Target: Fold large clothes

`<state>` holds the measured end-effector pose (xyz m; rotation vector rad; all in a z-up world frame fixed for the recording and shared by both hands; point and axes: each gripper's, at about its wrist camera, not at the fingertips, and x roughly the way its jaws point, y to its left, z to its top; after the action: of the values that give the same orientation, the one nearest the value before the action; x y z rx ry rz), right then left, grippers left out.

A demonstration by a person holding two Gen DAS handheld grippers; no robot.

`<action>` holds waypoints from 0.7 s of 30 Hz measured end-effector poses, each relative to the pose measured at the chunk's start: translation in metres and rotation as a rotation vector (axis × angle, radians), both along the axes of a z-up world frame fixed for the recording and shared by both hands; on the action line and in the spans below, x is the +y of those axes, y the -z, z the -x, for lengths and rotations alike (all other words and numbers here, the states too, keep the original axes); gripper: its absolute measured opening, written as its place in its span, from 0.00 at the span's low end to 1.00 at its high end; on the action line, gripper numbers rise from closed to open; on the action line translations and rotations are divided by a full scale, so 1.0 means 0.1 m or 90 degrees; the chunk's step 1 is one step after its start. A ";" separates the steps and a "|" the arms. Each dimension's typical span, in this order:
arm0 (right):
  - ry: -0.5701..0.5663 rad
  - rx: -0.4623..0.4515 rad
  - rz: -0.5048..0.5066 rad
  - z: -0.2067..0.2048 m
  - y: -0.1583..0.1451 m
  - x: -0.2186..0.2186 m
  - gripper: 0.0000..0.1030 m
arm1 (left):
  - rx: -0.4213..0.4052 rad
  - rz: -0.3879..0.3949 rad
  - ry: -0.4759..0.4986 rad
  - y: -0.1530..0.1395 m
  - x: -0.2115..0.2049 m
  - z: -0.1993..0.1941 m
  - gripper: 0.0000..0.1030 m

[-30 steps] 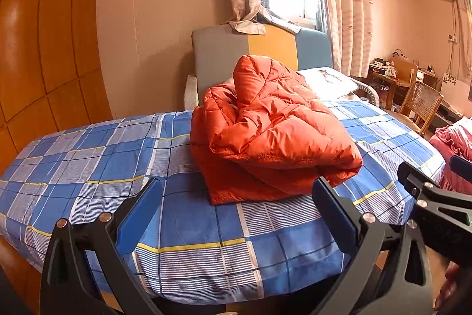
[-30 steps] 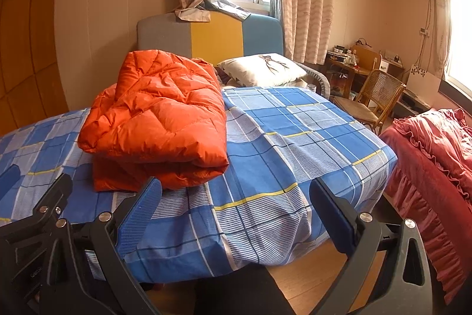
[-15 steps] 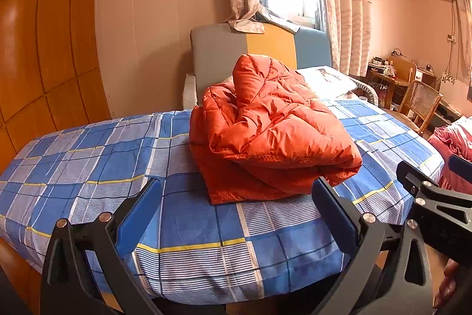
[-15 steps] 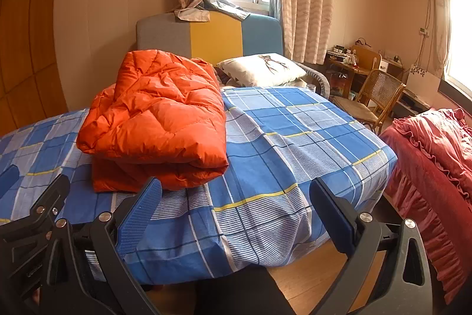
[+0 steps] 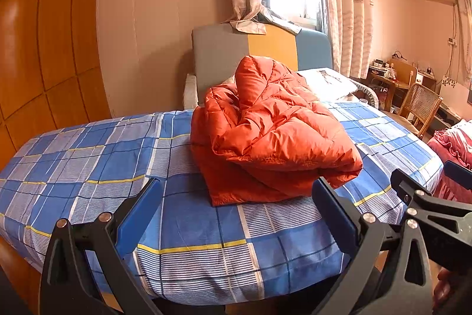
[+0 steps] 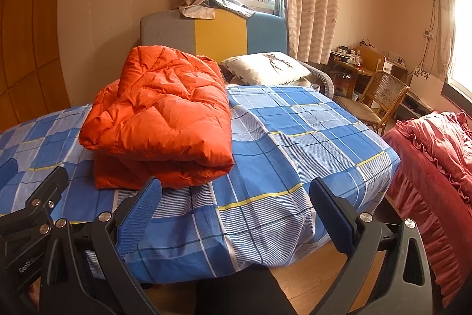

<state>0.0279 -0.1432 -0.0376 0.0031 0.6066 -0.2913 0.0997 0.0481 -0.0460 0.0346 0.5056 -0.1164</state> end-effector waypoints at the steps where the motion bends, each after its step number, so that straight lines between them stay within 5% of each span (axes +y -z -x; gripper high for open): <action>1: 0.001 0.001 -0.001 0.00 0.01 0.00 0.97 | 0.001 0.000 -0.001 0.00 0.00 0.00 0.98; 21: 0.002 0.007 -0.008 0.01 0.05 0.00 0.97 | 0.003 0.002 0.006 -0.01 0.00 0.01 0.98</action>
<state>0.0274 -0.1435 -0.0427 0.0147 0.6190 -0.2904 0.0989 0.0477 -0.0450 0.0334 0.5092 -0.1274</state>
